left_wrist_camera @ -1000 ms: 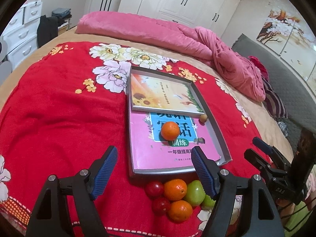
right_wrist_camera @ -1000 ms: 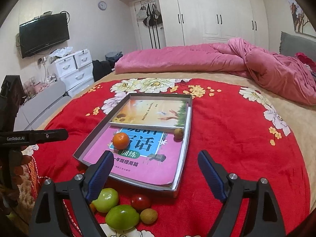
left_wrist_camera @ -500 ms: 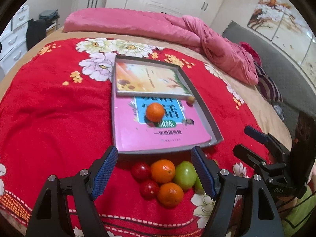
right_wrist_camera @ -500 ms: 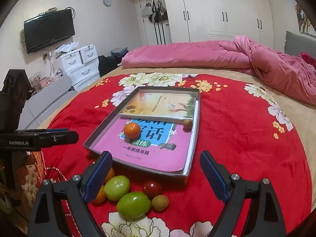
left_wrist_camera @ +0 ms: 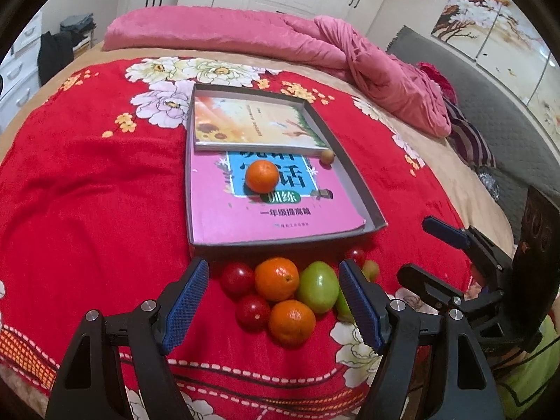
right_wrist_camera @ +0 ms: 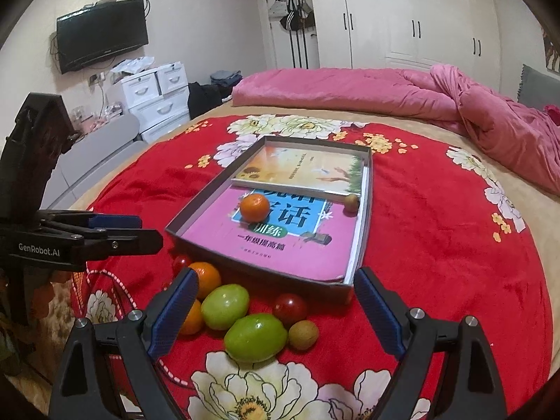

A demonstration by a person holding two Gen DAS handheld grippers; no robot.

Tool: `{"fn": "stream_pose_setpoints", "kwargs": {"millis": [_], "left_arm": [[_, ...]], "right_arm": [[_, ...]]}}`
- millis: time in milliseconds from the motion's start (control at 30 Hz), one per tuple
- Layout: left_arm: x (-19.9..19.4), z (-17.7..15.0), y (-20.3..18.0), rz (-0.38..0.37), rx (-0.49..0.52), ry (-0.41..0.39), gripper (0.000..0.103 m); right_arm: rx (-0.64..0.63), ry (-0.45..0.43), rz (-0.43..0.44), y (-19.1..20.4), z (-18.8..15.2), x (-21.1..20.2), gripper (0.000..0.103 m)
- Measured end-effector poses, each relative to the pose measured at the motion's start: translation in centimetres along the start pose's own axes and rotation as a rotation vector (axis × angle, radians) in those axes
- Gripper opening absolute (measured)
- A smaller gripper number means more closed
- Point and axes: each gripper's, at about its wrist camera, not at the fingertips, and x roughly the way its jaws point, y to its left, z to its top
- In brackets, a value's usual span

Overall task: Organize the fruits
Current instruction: 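Withdraw both open tools from the tray back toward the fruit cluster, then grasp the large green fruit with the right tool while the left tool grasps another tangerine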

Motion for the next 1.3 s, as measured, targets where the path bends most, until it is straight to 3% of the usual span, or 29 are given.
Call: {"fn": "stream_pose_setpoints", "kwargs": {"millis": [1300], "left_arm": [[1.6, -3.8, -1.4, -0.08, 0.018, 0.172, 0.078]], "right_arm": [[-0.127, 0.121, -0.007, 2.1, -2.4, 0.9, 0.09]]}}
